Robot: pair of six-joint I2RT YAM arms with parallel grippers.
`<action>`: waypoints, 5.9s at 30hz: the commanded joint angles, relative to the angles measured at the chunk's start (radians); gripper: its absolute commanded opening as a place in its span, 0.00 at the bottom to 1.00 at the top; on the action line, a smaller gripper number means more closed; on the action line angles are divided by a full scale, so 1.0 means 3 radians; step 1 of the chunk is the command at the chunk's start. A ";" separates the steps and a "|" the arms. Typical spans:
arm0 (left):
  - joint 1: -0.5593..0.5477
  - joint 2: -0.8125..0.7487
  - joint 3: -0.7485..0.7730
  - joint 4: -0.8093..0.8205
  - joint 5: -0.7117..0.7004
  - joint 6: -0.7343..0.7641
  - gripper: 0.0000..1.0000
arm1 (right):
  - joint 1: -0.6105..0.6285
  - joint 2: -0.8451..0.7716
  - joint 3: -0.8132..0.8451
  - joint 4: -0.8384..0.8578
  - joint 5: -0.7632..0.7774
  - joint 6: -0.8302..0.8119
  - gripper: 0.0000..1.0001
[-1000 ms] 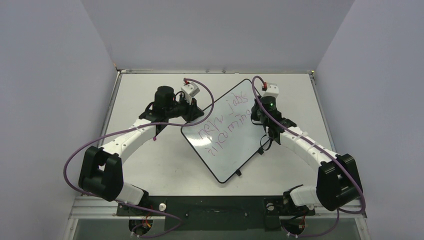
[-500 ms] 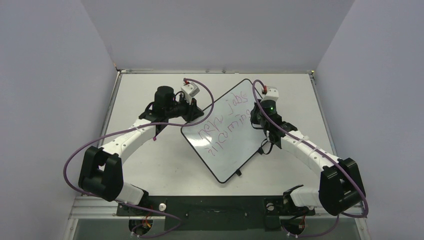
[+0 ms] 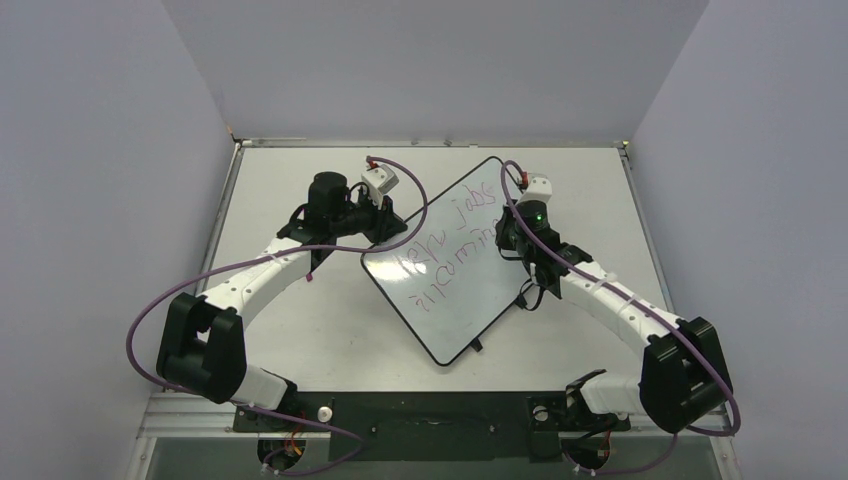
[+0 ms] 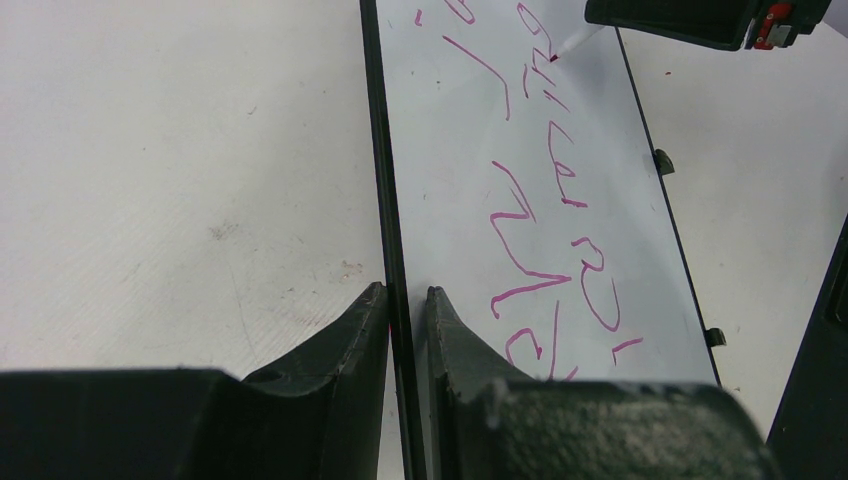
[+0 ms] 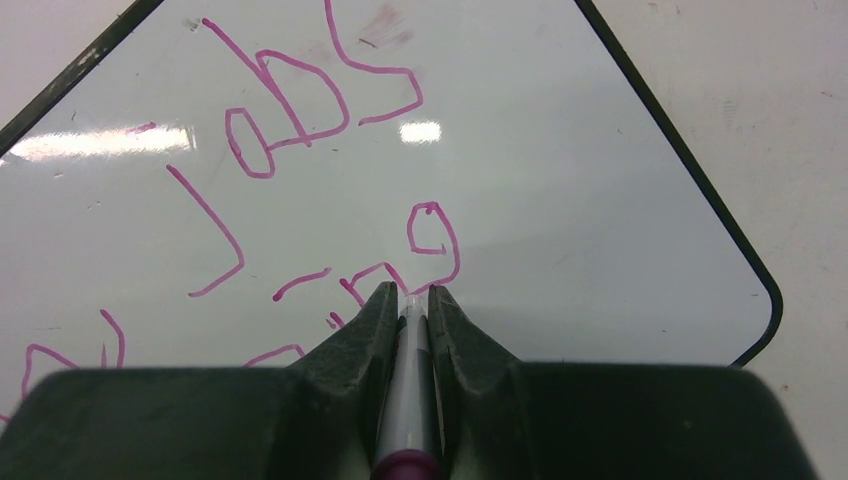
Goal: Write a sentence on the whiteboard
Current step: Put down the whiteboard on the whiteboard stand, then pick up the pen cap from the center of the board.
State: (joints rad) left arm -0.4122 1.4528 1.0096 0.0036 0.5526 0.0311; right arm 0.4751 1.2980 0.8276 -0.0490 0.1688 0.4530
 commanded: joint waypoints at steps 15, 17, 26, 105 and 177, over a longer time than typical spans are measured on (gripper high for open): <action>0.0016 -0.0093 -0.0007 0.0090 -0.0015 0.0121 0.00 | 0.0042 -0.1020 0.0273 -0.0620 0.0324 -0.0146 0.00; 0.0019 -0.0084 -0.0009 0.0098 -0.0003 0.0117 0.00 | 0.0044 -0.1075 0.0247 -0.0635 0.0352 -0.0152 0.00; 0.0019 -0.0070 0.0009 0.0087 0.0110 0.0142 0.00 | 0.0042 -0.1197 0.0148 -0.0696 0.0403 -0.0178 0.00; 0.0463 -0.1504 -0.0523 -0.0816 -0.3361 -0.1490 0.39 | 0.0002 -0.1559 0.0020 -0.0607 0.0255 -0.0254 0.00; 0.0701 0.0348 -0.0717 -0.0632 -0.1939 -0.1239 0.22 | 0.0004 -0.1576 -0.0061 -0.0561 0.0295 -0.0259 0.00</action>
State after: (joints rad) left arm -0.1761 1.5490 0.7567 -0.1818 -0.0216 -0.3542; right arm 0.4831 0.8284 0.8162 -0.2626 0.2462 0.3840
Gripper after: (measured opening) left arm 0.191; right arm 0.102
